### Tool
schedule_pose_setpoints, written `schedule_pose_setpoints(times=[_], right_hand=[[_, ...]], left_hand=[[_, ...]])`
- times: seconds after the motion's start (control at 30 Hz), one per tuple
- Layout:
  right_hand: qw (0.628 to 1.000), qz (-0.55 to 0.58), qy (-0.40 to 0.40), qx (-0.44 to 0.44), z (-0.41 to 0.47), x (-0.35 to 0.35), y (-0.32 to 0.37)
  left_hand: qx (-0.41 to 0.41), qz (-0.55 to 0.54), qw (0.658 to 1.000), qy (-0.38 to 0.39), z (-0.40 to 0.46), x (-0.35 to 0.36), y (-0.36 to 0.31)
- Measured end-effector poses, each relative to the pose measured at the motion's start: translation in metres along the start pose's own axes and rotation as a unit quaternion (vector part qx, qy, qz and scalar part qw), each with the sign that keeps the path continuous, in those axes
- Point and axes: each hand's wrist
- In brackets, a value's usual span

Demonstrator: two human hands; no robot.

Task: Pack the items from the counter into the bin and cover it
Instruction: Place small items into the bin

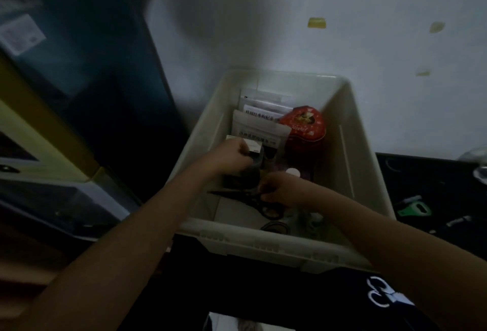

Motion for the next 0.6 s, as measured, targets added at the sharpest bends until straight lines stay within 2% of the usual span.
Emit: schedule_pose_setpoints(times=[0.03,0.1,0.23,0.3,0.43,0.6], right_hand=[[0.999,-0.029,0.027,0.001,0.003,0.004,-0.002],[0.996,-0.055,0.075,0.014,0.006,0.01,-0.007],[0.987,-0.104,0.117,0.04,0.014,0.018,-0.013],[0.982,-0.122,0.136,0.05,0.019,0.021,-0.014],[0.973,-0.112,0.197,0.051,0.029,0.031,-0.016],[0.966,-0.123,0.22,0.058,0.046,0.047,-0.029]], left_hand=[[0.02,0.084,0.993,0.077,0.001,0.003,-0.003],[0.042,0.209,0.957,0.197,0.006,0.009,-0.005],[-0.047,0.304,0.898,0.313,0.022,0.02,0.012],[-0.081,0.31,0.894,0.314,0.027,0.021,0.021],[-0.082,0.308,0.903,0.287,0.032,0.023,0.027],[-0.089,0.3,0.901,0.301,0.038,0.028,0.033]])
Point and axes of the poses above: each hand's wrist, its own z-axis towards the middle knuckle, its own x-axis out of the palm, y = z × x, and after that the axes turned 1 degree about y, right-handed
